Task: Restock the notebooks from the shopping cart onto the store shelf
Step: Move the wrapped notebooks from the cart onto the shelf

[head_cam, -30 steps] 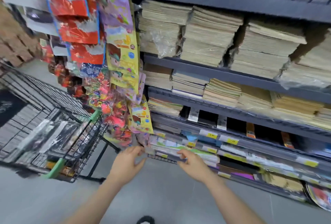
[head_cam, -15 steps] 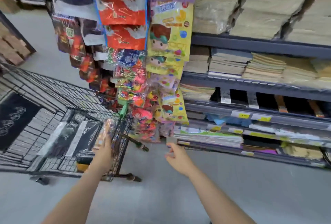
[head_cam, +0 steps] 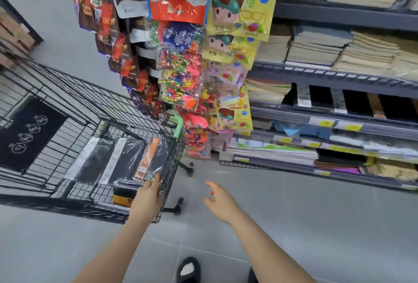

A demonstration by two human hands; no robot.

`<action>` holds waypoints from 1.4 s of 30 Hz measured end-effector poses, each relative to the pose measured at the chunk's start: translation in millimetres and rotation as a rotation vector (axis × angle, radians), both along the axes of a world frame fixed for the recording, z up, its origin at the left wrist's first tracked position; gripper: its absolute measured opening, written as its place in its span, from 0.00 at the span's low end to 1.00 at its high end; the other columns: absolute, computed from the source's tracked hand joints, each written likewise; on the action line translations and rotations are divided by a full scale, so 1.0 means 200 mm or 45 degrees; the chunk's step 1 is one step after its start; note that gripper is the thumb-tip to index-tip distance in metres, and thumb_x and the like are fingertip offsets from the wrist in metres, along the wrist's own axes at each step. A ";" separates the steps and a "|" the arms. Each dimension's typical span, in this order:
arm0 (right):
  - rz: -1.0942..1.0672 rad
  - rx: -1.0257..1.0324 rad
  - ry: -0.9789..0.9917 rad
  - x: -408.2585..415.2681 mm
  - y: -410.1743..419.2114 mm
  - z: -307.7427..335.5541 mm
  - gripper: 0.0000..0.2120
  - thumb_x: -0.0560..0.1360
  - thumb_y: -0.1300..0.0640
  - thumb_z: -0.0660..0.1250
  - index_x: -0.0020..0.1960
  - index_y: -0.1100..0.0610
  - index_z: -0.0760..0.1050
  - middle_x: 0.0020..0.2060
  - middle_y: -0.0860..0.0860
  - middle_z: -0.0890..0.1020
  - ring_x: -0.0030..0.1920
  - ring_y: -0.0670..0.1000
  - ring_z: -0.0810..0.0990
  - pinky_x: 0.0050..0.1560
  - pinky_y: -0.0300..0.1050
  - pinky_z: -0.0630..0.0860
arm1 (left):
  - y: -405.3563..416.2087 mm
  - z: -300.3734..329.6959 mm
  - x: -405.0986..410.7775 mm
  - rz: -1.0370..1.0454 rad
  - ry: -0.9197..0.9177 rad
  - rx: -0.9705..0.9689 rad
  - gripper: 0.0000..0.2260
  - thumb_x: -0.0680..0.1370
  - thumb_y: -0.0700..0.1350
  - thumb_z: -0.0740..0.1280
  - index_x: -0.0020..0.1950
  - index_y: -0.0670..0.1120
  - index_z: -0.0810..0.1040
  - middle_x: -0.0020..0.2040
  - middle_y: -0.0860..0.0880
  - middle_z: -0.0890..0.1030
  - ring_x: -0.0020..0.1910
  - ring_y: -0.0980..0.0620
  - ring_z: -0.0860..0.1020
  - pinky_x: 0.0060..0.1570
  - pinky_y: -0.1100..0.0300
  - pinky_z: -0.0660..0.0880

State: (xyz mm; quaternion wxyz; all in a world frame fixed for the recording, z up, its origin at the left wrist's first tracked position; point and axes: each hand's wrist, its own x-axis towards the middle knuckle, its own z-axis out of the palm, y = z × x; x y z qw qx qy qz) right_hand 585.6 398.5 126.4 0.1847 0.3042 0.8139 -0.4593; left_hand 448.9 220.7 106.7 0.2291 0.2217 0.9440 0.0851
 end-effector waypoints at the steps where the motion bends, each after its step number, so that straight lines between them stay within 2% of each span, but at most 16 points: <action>1: 0.000 -0.001 0.006 0.01 0.00 0.00 0.24 0.76 0.54 0.60 0.71 0.51 0.60 0.64 0.56 0.70 0.59 0.57 0.75 0.59 0.46 0.71 | 0.00 0.00 0.03 -0.023 0.015 -0.021 0.28 0.78 0.41 0.61 0.76 0.46 0.56 0.68 0.40 0.71 0.61 0.41 0.73 0.58 0.50 0.73; 5: -0.065 -0.016 0.098 0.06 0.01 0.04 0.25 0.77 0.56 0.60 0.72 0.48 0.60 0.66 0.56 0.70 0.62 0.57 0.73 0.60 0.44 0.69 | -0.04 -0.02 0.17 -0.030 -0.022 0.015 0.25 0.78 0.39 0.59 0.75 0.49 0.60 0.64 0.43 0.75 0.49 0.46 0.80 0.50 0.53 0.78; 7: -0.149 -0.030 0.162 0.10 0.02 0.05 0.25 0.77 0.57 0.59 0.72 0.47 0.60 0.67 0.55 0.69 0.64 0.57 0.72 0.61 0.45 0.68 | -0.05 -0.03 0.26 -0.026 -0.054 0.074 0.25 0.78 0.39 0.60 0.74 0.51 0.61 0.67 0.44 0.73 0.53 0.45 0.79 0.52 0.54 0.78; 10: -0.203 -0.014 0.182 0.17 0.06 0.08 0.25 0.78 0.57 0.58 0.73 0.45 0.59 0.68 0.53 0.68 0.63 0.56 0.73 0.61 0.44 0.68 | 0.03 -0.03 0.37 -0.061 -0.137 0.162 0.25 0.78 0.39 0.60 0.74 0.50 0.61 0.71 0.46 0.69 0.65 0.45 0.73 0.62 0.53 0.72; 15: -0.279 -0.032 0.185 0.28 0.17 0.06 0.24 0.79 0.57 0.56 0.73 0.47 0.58 0.68 0.53 0.70 0.55 0.54 0.74 0.51 0.38 0.64 | 0.27 -0.06 0.48 -0.183 -0.307 0.337 0.26 0.76 0.40 0.62 0.74 0.47 0.62 0.62 0.45 0.75 0.59 0.46 0.76 0.60 0.54 0.73; 18: -0.345 -0.134 0.167 0.33 0.26 0.01 0.22 0.80 0.57 0.55 0.73 0.49 0.59 0.67 0.54 0.72 0.50 0.51 0.74 0.55 0.40 0.68 | 0.45 -0.07 0.57 -0.217 -0.405 0.384 0.28 0.75 0.39 0.63 0.74 0.47 0.61 0.58 0.44 0.76 0.57 0.45 0.76 0.58 0.56 0.72; 20: -0.382 -0.245 0.142 0.34 0.33 -0.01 0.21 0.80 0.57 0.55 0.73 0.50 0.59 0.68 0.55 0.71 0.60 0.52 0.74 0.65 0.44 0.66 | 0.57 -0.08 0.64 -0.237 -0.436 0.423 0.28 0.74 0.38 0.63 0.74 0.45 0.61 0.58 0.42 0.77 0.58 0.44 0.75 0.59 0.56 0.70; 21: -0.394 -0.299 0.134 0.34 0.36 -0.02 0.21 0.80 0.57 0.54 0.73 0.51 0.59 0.70 0.55 0.69 0.65 0.52 0.71 0.69 0.45 0.63 | 0.63 -0.08 0.67 -0.247 -0.438 0.451 0.29 0.73 0.37 0.63 0.74 0.44 0.62 0.58 0.41 0.77 0.58 0.43 0.75 0.59 0.56 0.70; 24: -0.452 -0.363 0.121 0.32 0.48 0.00 0.20 0.81 0.56 0.53 0.72 0.54 0.62 0.71 0.53 0.66 0.71 0.52 0.64 0.73 0.45 0.56 | 0.80 -0.09 0.77 -0.244 -0.434 0.513 0.28 0.72 0.35 0.62 0.72 0.39 0.63 0.56 0.38 0.77 0.56 0.40 0.75 0.55 0.58 0.68; 27: -0.538 -0.335 0.126 0.36 0.62 0.00 0.18 0.81 0.59 0.53 0.70 0.58 0.65 0.69 0.57 0.69 0.69 0.54 0.67 0.67 0.40 0.60 | 0.94 -0.07 0.86 -0.232 -0.446 0.549 0.29 0.72 0.35 0.62 0.73 0.38 0.61 0.55 0.37 0.76 0.56 0.39 0.73 0.54 0.58 0.66; 29: -0.542 -0.300 0.105 0.39 0.70 0.00 0.18 0.81 0.58 0.53 0.69 0.56 0.68 0.66 0.62 0.72 0.67 0.59 0.70 0.65 0.45 0.64 | 1.00 -0.07 0.90 -0.207 -0.472 0.574 0.29 0.71 0.38 0.61 0.73 0.40 0.61 0.54 0.38 0.75 0.56 0.39 0.73 0.54 0.56 0.67; 33: -0.464 -0.222 0.066 0.42 0.80 0.02 0.18 0.81 0.56 0.53 0.69 0.54 0.68 0.67 0.57 0.72 0.67 0.55 0.70 0.65 0.41 0.63 | 1.10 -0.07 0.94 -0.167 -0.472 0.553 0.27 0.70 0.40 0.60 0.71 0.41 0.65 0.53 0.38 0.76 0.54 0.38 0.74 0.52 0.54 0.70; 37: -0.367 -0.115 0.047 0.43 0.83 0.06 0.19 0.81 0.54 0.51 0.71 0.52 0.65 0.69 0.55 0.70 0.69 0.55 0.67 0.64 0.40 0.62 | 1.13 -0.05 0.96 -0.169 -0.493 0.508 0.27 0.74 0.39 0.62 0.73 0.44 0.62 0.56 0.40 0.75 0.56 0.40 0.74 0.53 0.54 0.70; 39: -0.304 -0.083 0.034 0.43 0.82 0.08 0.19 0.81 0.54 0.51 0.72 0.53 0.64 0.70 0.54 0.69 0.70 0.54 0.66 0.63 0.39 0.62 | 1.10 -0.02 0.91 -0.218 -0.522 0.469 0.27 0.76 0.42 0.64 0.74 0.44 0.61 0.57 0.42 0.75 0.55 0.44 0.75 0.55 0.56 0.71; 41: -0.211 0.033 0.037 0.40 0.80 0.09 0.20 0.81 0.55 0.52 0.73 0.54 0.61 0.72 0.54 0.66 0.71 0.53 0.63 0.66 0.38 0.59 | 1.01 0.02 0.79 -0.237 -0.556 0.431 0.21 0.77 0.45 0.64 0.70 0.45 0.68 0.54 0.45 0.79 0.50 0.49 0.78 0.53 0.58 0.74; 42: -0.183 0.126 0.085 0.38 0.77 0.10 0.21 0.80 0.56 0.54 0.73 0.55 0.60 0.73 0.53 0.63 0.73 0.52 0.61 0.69 0.39 0.56 | 0.94 0.05 0.71 -0.190 -0.572 0.425 0.18 0.78 0.46 0.64 0.67 0.45 0.72 0.52 0.48 0.80 0.46 0.53 0.78 0.49 0.61 0.76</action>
